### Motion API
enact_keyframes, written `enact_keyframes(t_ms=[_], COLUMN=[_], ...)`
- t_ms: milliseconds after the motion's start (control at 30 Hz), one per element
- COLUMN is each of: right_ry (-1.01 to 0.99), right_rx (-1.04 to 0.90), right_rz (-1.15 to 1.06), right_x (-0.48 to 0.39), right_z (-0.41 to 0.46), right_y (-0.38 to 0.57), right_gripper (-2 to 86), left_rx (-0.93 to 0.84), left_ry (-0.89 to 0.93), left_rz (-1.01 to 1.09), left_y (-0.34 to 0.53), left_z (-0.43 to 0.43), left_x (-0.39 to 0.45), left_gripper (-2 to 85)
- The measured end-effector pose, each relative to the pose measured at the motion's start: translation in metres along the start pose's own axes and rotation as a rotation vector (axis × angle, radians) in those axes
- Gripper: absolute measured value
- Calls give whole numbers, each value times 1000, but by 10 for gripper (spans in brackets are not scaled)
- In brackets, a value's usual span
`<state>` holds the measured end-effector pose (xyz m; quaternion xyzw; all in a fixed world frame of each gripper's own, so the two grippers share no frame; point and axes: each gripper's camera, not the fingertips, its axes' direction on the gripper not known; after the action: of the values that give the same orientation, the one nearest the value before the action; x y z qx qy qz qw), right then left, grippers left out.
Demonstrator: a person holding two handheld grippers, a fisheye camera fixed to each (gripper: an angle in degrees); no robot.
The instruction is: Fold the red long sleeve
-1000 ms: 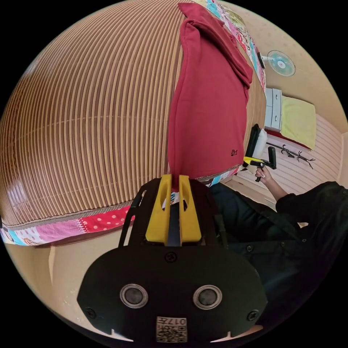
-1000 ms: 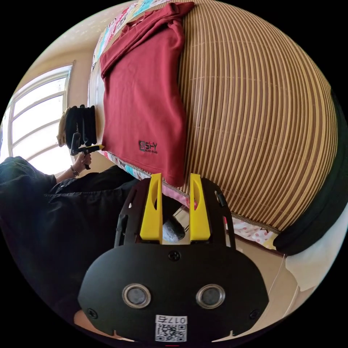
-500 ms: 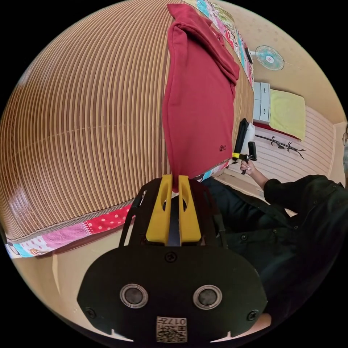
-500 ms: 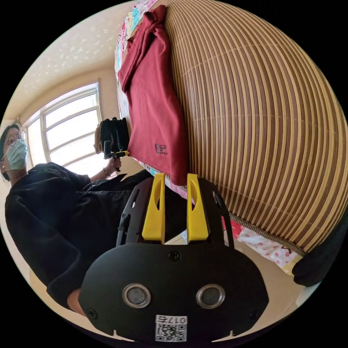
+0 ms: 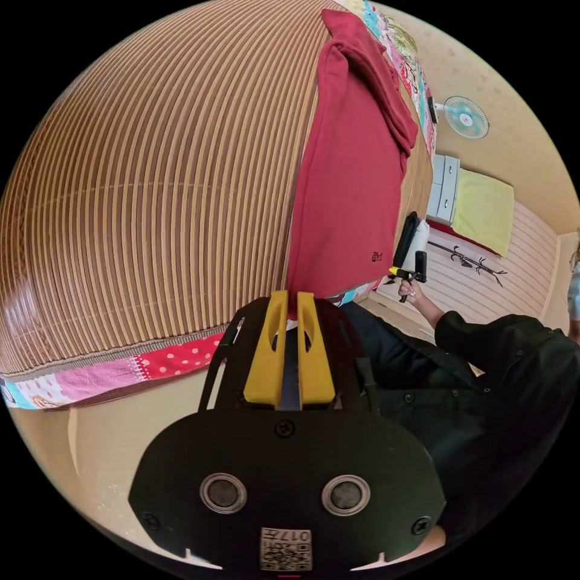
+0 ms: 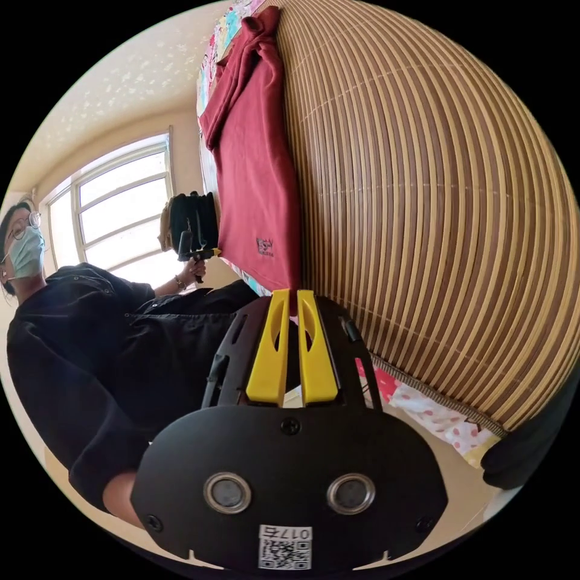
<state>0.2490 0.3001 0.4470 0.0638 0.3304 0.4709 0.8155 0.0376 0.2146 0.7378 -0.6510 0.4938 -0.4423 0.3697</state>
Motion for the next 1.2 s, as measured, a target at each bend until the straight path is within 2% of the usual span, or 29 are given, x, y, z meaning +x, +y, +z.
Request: enact_keyframes(t_ms=[100,267,400,567,733,933,1033,1200], right_ry=[-107,-234,-427,-446,-524,-571,-561,-428], right_rx=[80,248,559,763,917,1071,1087,1058], right_rz=[-9,54,79,-86,-263,-319,-255,-93], right_x=[-15,-29,-25,-26,-6,15,33,76], right_z=[-23,-38,-44,-59,-69,-69,-65,-49], right_y=[34,119,170,119,15,-99,-156,-232], right_gripper=[26,24,24,24,24,24,25,33], left_rx=[26,269,364,542,729,860,910,884], left_ry=[165,551,779,998,1104,1196,1186,1066], left_rz=[0,-235,-141,114,212,386,347,61], left_y=[39,175,189,108,9,-110,-161,-236], left_z=[-27,-44,-52,-79,-97,-117,-116,-81], left_x=[-1,-53,-53,-58,-85,-69,-69,-96], left_gripper=[9,7,7,10,11,12,15,31])
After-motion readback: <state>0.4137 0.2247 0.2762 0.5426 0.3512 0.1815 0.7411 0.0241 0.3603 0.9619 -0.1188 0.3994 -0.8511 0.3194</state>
